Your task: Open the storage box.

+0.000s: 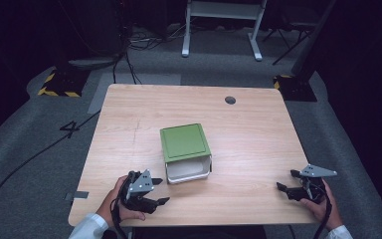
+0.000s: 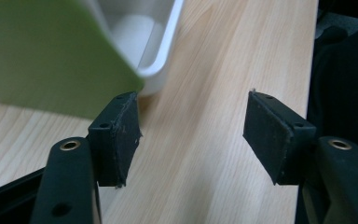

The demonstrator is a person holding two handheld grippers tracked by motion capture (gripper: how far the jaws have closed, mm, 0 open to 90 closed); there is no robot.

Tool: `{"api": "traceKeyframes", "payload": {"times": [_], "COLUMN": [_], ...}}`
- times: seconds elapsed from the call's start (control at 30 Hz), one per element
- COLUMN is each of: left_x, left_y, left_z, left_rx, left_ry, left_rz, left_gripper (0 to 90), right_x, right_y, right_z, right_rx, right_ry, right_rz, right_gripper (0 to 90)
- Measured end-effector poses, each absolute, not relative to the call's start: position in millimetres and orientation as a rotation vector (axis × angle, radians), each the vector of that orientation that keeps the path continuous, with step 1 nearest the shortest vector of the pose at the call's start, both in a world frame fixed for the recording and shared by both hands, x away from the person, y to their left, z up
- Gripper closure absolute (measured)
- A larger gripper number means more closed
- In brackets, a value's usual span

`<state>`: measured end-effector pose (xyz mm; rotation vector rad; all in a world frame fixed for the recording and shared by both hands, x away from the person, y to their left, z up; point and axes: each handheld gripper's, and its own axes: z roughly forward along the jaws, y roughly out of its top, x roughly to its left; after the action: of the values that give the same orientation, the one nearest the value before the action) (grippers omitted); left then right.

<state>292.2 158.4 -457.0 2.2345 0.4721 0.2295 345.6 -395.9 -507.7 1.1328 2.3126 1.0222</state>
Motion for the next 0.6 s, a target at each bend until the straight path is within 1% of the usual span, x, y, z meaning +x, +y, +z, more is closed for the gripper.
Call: {"api": "traceKeyframes", "payload": {"times": [0.27,0.47,0.6], "left_x": [291.0,296.4,307.0], "left_y": [135.8,124.3,119.4], "left_z": [-448.5,-444.8,-449.8], "left_rx": [2.237,2.223,2.226], "left_ry": [0.416,0.448,0.473], "left_rz": [0.251,0.300,0.300], "left_gripper": [39.2,39.9,41.0], "right_x": [345.7,345.6,345.6], "right_y": [-396.0,-395.9,-395.9], "right_z": [-507.7,-507.7,-507.7], "right_rx": [1.133,1.133,1.133], "right_ry": [2.313,2.312,2.312], "right_rz": [1.022,1.022,1.022], "right_gripper": [15.5,15.5,15.5]}}
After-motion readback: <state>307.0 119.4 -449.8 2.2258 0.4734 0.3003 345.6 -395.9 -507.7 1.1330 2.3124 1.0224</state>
